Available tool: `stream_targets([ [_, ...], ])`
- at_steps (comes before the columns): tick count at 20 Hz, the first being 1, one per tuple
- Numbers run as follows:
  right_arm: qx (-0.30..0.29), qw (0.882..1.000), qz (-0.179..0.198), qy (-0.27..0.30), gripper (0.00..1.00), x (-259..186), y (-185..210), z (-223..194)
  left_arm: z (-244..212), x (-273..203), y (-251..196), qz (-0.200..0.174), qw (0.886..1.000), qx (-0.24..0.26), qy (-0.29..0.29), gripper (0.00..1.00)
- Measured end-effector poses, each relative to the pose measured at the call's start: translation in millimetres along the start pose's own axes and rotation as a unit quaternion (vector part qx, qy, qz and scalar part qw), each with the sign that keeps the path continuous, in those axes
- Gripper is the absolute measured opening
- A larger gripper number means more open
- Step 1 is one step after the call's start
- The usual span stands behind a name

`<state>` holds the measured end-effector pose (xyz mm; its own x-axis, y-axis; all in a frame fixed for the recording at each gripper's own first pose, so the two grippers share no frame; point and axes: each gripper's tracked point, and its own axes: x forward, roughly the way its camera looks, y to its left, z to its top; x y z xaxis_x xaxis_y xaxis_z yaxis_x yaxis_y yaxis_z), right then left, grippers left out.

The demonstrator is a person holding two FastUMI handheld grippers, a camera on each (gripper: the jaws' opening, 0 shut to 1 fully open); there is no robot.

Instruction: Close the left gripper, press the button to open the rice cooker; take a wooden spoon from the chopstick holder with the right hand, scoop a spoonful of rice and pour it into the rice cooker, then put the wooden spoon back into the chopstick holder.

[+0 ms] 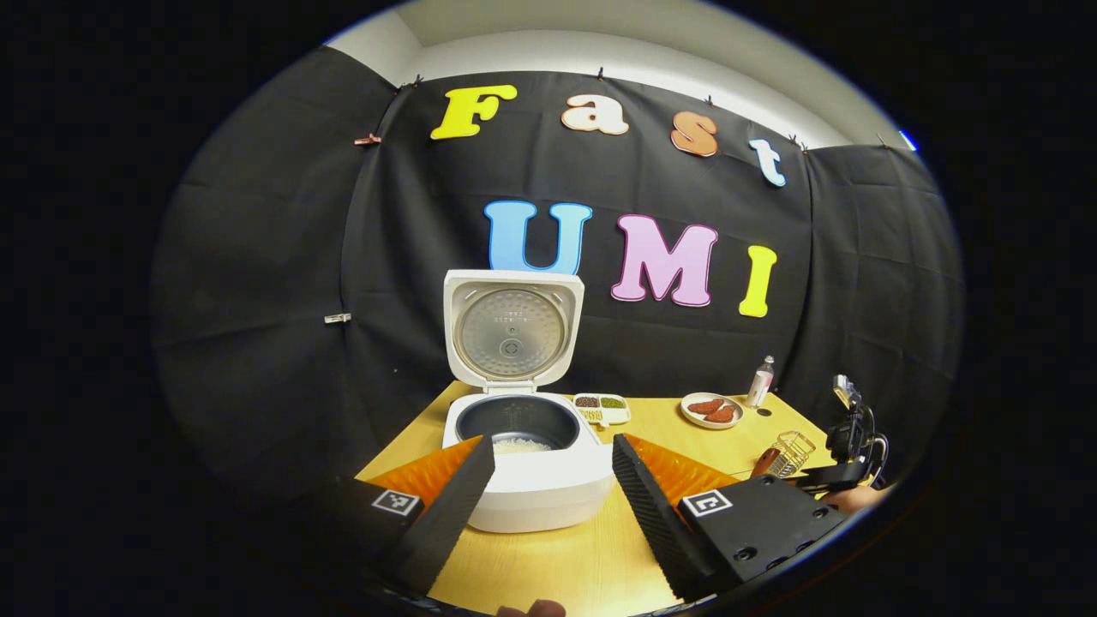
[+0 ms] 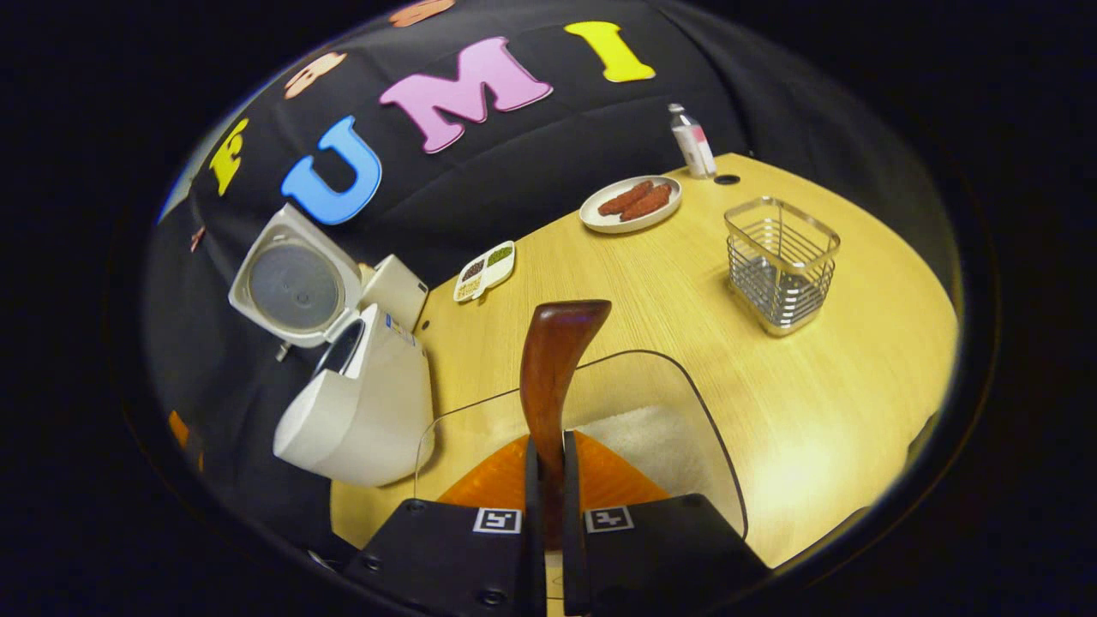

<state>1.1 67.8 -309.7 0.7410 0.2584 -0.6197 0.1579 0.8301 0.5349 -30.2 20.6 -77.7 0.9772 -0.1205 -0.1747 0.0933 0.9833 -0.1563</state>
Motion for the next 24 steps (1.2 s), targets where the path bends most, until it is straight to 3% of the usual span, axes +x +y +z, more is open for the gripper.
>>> stream_targets([
  [6, 0.104, 0.993, 0.057, -0.021, 0.12, -15, 5, 20, 7, -5, -5, 0.002, 1.000, 0.007, -0.007, 0.95],
  [12, 0.163, 0.983, 0.074, -0.036, 0.12, -26, -3, 40, 8, -10, -9, 0.003, 1.000, 0.005, -0.009, 0.95],
  [13, 0.172, 0.981, 0.075, -0.039, 0.17, -28, -5, 44, 9, -10, -9, 0.004, 1.000, 0.005, -0.010, 0.95],
  [16, 0.190, 0.978, 0.080, -0.044, 0.12, -38, -3, 55, 10, -10, -10, 0.005, 1.000, 0.005, -0.011, 0.95],
  [24, 0.199, 0.968, 0.126, -0.084, 0.12, -78, 65, 119, 5, -8, -7, 0.009, 1.000, -0.004, -0.007, 0.95],
])
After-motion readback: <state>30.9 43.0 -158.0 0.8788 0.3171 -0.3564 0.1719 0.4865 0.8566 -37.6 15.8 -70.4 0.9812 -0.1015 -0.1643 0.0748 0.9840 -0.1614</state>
